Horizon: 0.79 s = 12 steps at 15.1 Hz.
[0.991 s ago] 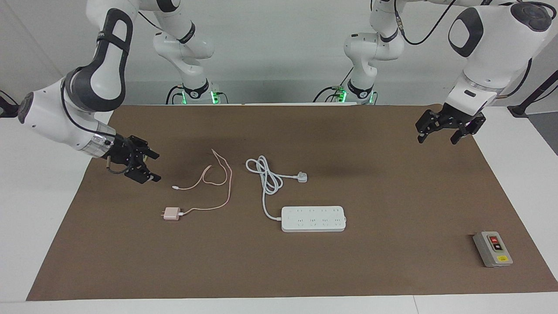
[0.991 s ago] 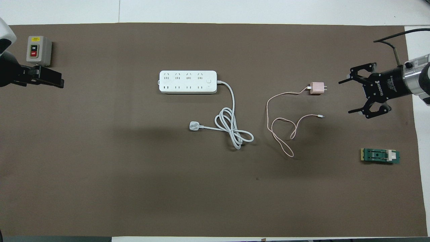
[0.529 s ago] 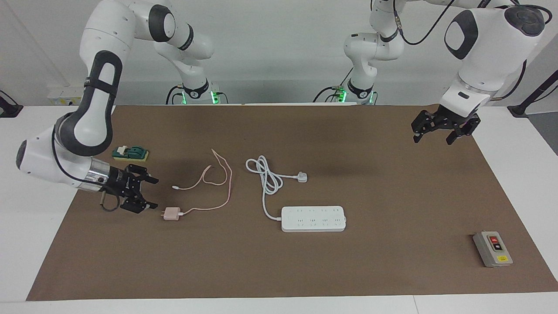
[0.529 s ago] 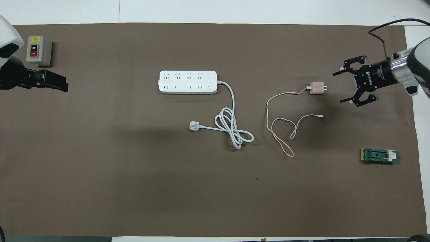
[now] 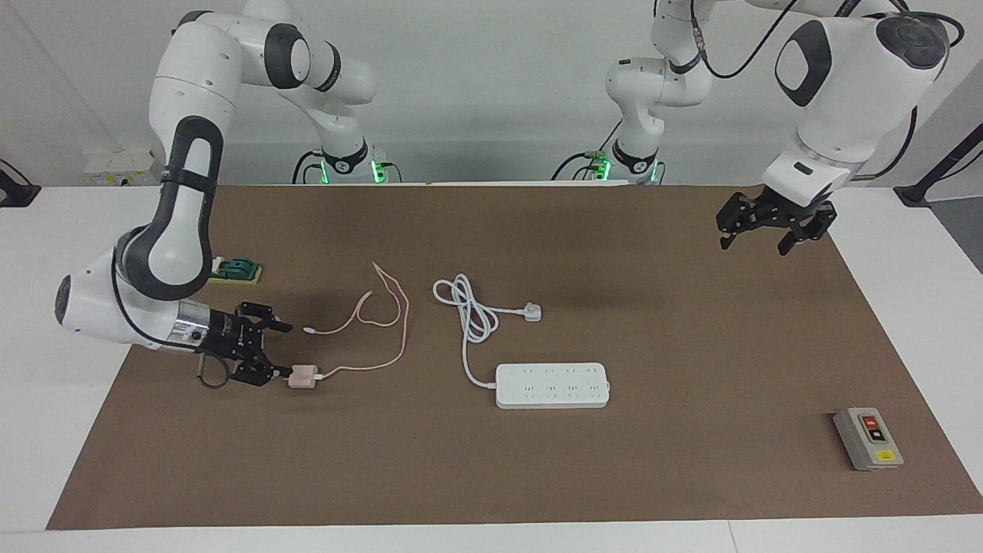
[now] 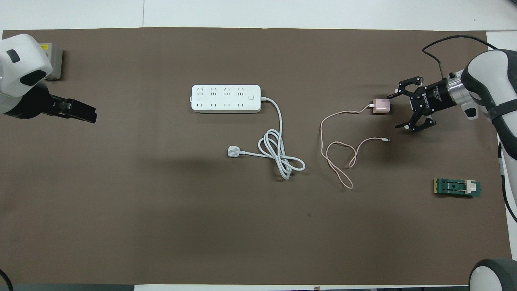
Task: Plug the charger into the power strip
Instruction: 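Reach the right gripper to the pink charger while the left gripper advances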
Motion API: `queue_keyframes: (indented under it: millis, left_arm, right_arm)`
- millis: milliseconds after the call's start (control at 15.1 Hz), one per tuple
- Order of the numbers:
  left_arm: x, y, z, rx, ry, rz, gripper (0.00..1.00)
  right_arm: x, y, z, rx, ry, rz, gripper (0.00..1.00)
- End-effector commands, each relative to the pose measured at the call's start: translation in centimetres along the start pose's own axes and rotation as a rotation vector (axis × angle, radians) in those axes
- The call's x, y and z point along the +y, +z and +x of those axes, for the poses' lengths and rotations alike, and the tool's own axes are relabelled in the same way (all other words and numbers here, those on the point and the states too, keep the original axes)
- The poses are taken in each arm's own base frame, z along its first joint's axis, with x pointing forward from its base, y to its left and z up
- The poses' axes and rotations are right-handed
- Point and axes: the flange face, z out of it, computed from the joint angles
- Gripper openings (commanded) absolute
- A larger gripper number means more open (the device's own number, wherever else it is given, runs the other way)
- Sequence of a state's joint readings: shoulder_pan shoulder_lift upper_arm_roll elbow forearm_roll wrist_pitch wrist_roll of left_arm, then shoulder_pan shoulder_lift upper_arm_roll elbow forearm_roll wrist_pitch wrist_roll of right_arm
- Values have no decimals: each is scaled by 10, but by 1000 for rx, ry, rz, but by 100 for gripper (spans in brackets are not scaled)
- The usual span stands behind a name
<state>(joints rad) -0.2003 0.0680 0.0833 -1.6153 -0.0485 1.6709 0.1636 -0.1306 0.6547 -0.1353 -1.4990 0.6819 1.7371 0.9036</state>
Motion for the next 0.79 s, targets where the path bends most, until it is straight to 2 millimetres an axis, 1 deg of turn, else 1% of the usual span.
queue_keyframes:
  millis: [0,66,132,264,330,462,529,595,661,727]
  left_arm:
    - [0,14,-4,2,48,-78,100]
    - [-1,19,-4,-3,51,-110,100]
    - [-2,29,-3,-8,52,-153,100]
    - [3,54,-6,-21,46,-261,100]
    - [1,63,-6,-16,21,-315,100]
    - [10,75,-8,-29,-4,-425,100]
    - [6,78,-8,-21,-19,-467,100]
    - [-4,81,-8,-8,-29,-509,100]
    - [-9,87,-8,-1,-23,-546,100]
    - [-9,89,-7,11,-7,-567,100]
  right_arm:
    - [-9,0,3,0,7,33,100]
    - [-11,5,8,2,12,38,100]
    - [-12,8,9,5,5,41,100]
    - [-15,13,15,19,-20,60,100]
    - [-15,13,15,18,-22,63,100]
    - [-17,13,12,-10,-14,85,100]
    - [-18,15,10,-21,-13,89,100]
    - [-20,15,8,-27,-14,95,100]
    - [-19,16,8,-26,-16,94,97]
    - [-19,16,9,-24,-29,96,89]
